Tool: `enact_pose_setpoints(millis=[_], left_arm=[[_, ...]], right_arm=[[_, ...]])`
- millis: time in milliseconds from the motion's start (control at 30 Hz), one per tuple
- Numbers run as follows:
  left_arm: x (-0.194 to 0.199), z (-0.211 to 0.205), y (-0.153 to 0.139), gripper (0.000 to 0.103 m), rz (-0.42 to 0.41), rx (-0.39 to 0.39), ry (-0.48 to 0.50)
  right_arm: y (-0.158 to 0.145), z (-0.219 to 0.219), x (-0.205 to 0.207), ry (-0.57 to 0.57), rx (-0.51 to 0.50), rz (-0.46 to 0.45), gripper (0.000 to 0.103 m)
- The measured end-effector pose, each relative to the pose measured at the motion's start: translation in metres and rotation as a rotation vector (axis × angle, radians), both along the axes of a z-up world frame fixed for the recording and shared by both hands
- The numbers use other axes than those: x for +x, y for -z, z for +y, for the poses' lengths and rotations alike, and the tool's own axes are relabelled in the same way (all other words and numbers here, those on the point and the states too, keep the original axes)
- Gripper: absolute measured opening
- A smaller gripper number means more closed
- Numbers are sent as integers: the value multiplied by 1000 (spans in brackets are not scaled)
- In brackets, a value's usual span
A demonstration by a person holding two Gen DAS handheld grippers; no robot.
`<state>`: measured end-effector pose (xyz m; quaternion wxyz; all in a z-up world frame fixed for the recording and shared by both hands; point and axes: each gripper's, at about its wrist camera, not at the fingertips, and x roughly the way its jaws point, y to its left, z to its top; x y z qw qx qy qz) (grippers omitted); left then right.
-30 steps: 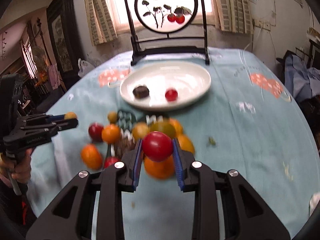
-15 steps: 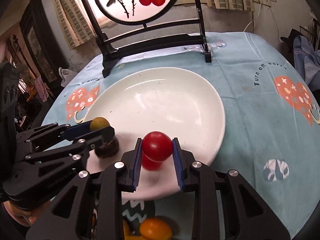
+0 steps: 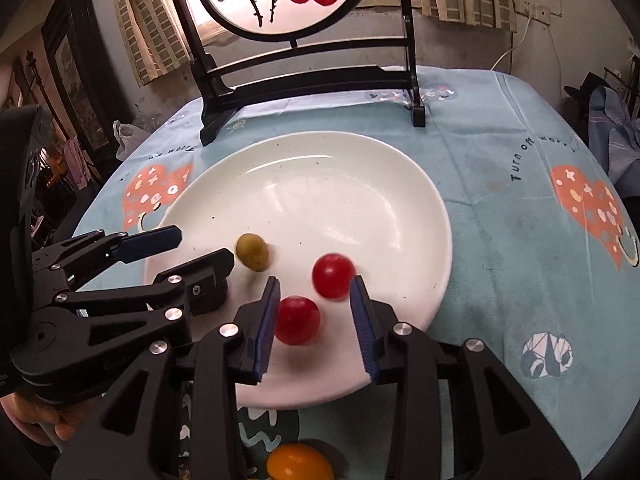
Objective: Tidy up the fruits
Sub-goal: 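Release the yellow fruit and red tomato onto the white plate with both tools, then grasp an orange with the left tool while the right grasps a yellow tomato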
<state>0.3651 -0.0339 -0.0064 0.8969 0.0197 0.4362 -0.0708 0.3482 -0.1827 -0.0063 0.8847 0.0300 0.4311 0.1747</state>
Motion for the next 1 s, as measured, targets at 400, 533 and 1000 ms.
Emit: enact_pose_setpoints(millis=[400,533,1000], left_arm=[[-128,47,-15,99,-148,-50,-97],[-151,62,7,99,-110,-7,-158],[-174,80,18,99,-88,-98,-163]], right_arm=[[-7,-25,-101,38,78,-163,41],[11,-29,-116,35,103,-82,41],[19,-13,-127,-41,25,-89,42]])
